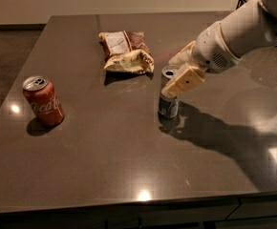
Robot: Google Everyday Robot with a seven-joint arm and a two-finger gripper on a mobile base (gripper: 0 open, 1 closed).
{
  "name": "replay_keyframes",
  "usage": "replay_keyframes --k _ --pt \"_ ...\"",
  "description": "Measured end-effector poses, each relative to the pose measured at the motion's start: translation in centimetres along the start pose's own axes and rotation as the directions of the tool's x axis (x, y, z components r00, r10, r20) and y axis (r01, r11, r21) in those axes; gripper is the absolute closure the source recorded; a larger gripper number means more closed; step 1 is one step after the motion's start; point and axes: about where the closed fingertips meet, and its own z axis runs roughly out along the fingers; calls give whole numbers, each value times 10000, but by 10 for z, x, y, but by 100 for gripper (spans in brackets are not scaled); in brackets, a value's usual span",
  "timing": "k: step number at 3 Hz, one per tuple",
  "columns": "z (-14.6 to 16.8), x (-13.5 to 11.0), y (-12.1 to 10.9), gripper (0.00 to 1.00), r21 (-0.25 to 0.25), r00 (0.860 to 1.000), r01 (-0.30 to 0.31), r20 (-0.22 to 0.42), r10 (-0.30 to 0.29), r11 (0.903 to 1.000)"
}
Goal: Pick redbull can
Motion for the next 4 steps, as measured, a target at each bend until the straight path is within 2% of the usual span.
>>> replay_keyframes --k 1,2,3,4 --pt "-1 -2 2 61 -404 9997 -159 200 167 9991" --pt "-11 -8 -2 83 -574 9993 -313 178 323 9979" --pt "-31 -19 -14 100 -562 9995 -319 -31 318 9979" --pt "-72 -45 -25 100 -613 9995 159 274 -143 9980"
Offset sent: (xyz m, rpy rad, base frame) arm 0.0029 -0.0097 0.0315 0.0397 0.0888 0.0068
